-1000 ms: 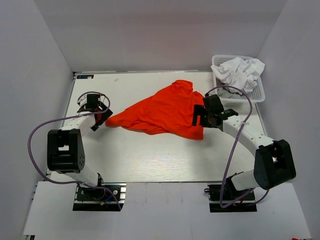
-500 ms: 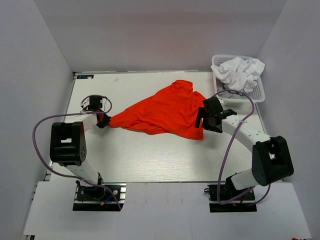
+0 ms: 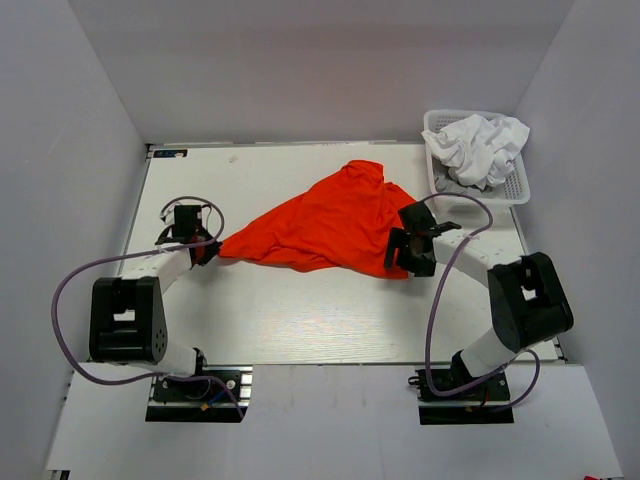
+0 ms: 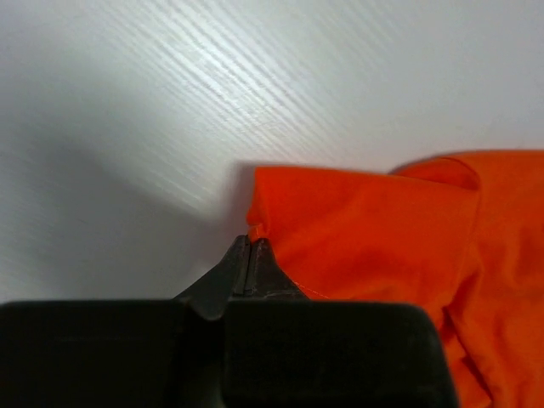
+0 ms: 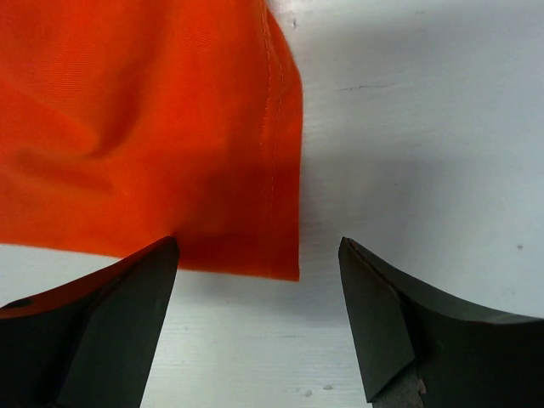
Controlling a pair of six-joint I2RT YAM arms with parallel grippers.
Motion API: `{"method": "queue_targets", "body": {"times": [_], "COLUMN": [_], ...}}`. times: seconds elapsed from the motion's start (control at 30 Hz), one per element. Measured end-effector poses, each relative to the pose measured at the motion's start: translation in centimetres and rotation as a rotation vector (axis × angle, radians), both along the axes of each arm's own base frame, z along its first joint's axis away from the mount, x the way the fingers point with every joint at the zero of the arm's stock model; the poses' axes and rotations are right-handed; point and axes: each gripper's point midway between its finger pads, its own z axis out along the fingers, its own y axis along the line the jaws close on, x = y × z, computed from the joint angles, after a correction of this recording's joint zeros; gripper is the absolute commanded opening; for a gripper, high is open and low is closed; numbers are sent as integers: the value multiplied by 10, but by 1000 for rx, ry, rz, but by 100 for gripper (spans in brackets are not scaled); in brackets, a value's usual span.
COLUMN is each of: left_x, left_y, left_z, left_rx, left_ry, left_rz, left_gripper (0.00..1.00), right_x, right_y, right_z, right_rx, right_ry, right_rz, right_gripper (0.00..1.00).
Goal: Fold and stack the t-shirts
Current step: Flatten out the tshirt
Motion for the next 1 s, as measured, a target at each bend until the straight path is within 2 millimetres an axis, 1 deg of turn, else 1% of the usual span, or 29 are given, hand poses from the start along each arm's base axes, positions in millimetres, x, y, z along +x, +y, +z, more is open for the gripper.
{"method": "queue_targets", "body": {"times": [0.07, 0.1, 0.13, 0.17, 0.2, 0.23, 0.27, 0.4, 0.5, 0.57, 0.6, 0.67, 0.73, 0.8, 0.87, 0.93, 0.97, 1.0], "left_x": [3, 5, 5, 5, 3, 1, -1, -4, 0, 3, 6, 16, 28, 38, 41, 41, 39, 35], "left_y": [-2, -3, -4, -6, -6, -7, -7, -13, -20, -24, -26, -28, -29, -29, -28, -26, -25, -25], "left_z": [8, 10, 11, 10, 8, 5, 3, 1, 10, 22, 32, 58, 91, 135, 179, 232, 251, 275], "left_rx": [-4, -6, -10, -14, -17, -19, -22, -44, -66, -75, -76, -75, -69, -59, -46, -28, -21, -11], "left_ry": [-36, -51, -59, -58, -55, -47, -43, -38, -73, -111, -136, -203, -287, -397, -508, -633, -677, -732], "left_rz": [-11, -16, -20, -24, -27, -29, -30, -48, -73, -88, -93, -103, -108, -113, -116, -117, -118, -121], "left_gripper": [0, 0, 0, 0, 0, 0, 0, 0, 0, 0, 0, 0, 0, 0, 0, 0, 0, 0], "right_x": [-2, -3, -2, 0, 2, 2, 3, 5, 9, 17, 23, 38, 54, 68, 76, 76, 74, 71], "right_y": [1, 1, 3, 5, 6, 8, 10, 18, 21, 23, 24, 26, 27, 25, 18, 7, 2, -3], "right_z": [-11, -16, -15, -15, -15, -16, -17, -16, -10, 3, 14, 42, 81, 130, 182, 234, 258, 283], "right_rx": [-4, -11, -6, 0, 8, 12, 21, 59, 69, 77, 83, 99, 117, 135, 153, 168, 176, 180], "right_ry": [32, 47, 44, 39, 33, 36, 36, 34, 17, -21, -56, -144, -262, -409, -566, -718, -784, -848], "right_rz": [-3, -5, -8, -7, -10, 1, -1, 9, 15, 18, 18, 16, 7, -10, -37, -67, -81, -92], "right_gripper": [76, 71, 66, 45, 31, 14, 0, 0, 0, 0, 0, 0, 0, 0, 0, 0, 0, 0]}}
